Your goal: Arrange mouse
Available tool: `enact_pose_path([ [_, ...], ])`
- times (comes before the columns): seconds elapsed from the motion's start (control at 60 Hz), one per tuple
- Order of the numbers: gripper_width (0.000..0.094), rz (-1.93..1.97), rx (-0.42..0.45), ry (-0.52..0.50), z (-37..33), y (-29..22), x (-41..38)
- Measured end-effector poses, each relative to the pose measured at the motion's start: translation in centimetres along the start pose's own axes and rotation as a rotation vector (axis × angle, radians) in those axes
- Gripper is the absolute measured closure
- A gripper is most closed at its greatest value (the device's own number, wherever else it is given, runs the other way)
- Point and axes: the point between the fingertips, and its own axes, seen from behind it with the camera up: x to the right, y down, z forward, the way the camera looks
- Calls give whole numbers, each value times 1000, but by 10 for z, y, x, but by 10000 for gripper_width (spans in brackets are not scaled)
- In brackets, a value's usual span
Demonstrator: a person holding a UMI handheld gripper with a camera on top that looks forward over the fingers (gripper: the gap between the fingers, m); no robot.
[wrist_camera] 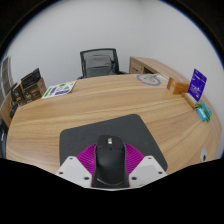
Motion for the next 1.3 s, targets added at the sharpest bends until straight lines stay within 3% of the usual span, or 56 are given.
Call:
enact_pose_path([
  [0.117, 522, -12, 8, -8, 1, -1, -2],
  [0.183, 418, -28, 5, -8, 2, 0, -3],
  [0.217, 312, -58, 10, -5, 2, -1, -3],
  [0.267, 56, -110, 31, 5, 0, -4, -4],
  [0.3, 99, -126, 37, 18, -2, -5, -2],
  [0.5, 76, -108, 32, 18, -55, -17, -16],
  [0.867, 72, -104, 135, -5, -279, -23, -17],
  [0.967, 76, -102, 139, 26, -330, -3, -5],
  [1.067, 76, -53, 106, -7, -367, 27, -7],
  [1.3, 75, 4, 79, 13, -400, 74, 14],
])
